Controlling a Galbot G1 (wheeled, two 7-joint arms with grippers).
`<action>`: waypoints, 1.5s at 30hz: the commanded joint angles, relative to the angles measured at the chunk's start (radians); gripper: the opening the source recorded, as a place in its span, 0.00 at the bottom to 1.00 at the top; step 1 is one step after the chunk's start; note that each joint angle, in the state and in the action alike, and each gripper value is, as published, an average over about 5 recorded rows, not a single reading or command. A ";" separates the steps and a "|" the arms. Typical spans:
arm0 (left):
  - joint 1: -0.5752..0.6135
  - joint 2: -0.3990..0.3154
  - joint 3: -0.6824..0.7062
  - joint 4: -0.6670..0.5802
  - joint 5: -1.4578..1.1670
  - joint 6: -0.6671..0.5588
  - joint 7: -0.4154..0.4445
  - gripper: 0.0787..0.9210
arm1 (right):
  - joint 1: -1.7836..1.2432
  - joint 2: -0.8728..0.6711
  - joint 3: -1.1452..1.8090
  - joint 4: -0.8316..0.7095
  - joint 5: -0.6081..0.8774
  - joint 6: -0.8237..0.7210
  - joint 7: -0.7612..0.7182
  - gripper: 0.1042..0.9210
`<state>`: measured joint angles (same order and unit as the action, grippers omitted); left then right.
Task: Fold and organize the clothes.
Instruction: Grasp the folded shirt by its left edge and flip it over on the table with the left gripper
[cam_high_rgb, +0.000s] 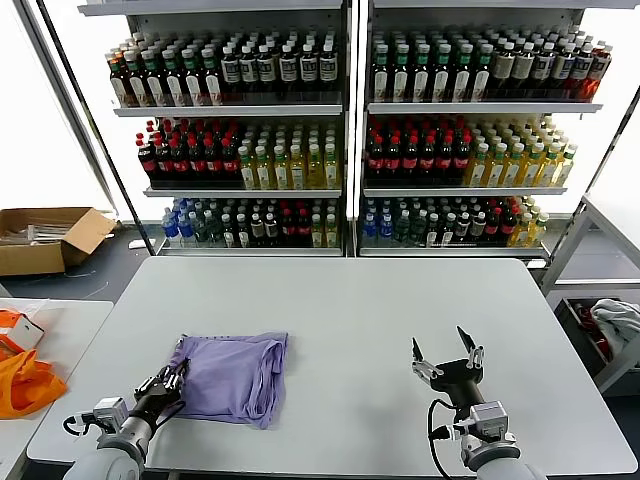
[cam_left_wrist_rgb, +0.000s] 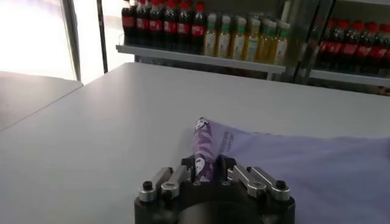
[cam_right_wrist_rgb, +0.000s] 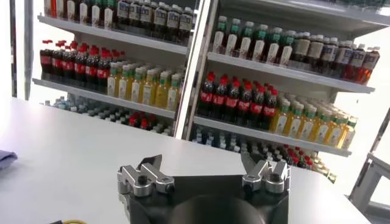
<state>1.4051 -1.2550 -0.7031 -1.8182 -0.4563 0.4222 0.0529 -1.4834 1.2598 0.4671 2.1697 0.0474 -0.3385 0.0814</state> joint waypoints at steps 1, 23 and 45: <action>0.003 0.000 -0.004 0.015 0.000 0.002 0.004 0.11 | 0.002 0.001 0.001 -0.002 0.001 0.001 0.001 0.88; -0.003 0.379 -0.476 -0.182 -0.036 0.037 -0.015 0.03 | 0.029 -0.004 -0.011 -0.028 0.015 0.004 0.012 0.88; 0.116 0.025 0.258 -0.245 0.319 0.021 -0.007 0.03 | -0.055 -0.001 0.075 -0.003 0.039 0.031 0.027 0.88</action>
<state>1.4782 -1.0878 -0.7931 -2.0934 -0.2789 0.4321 0.0660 -1.5161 1.2573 0.5114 2.1608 0.0805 -0.3096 0.1077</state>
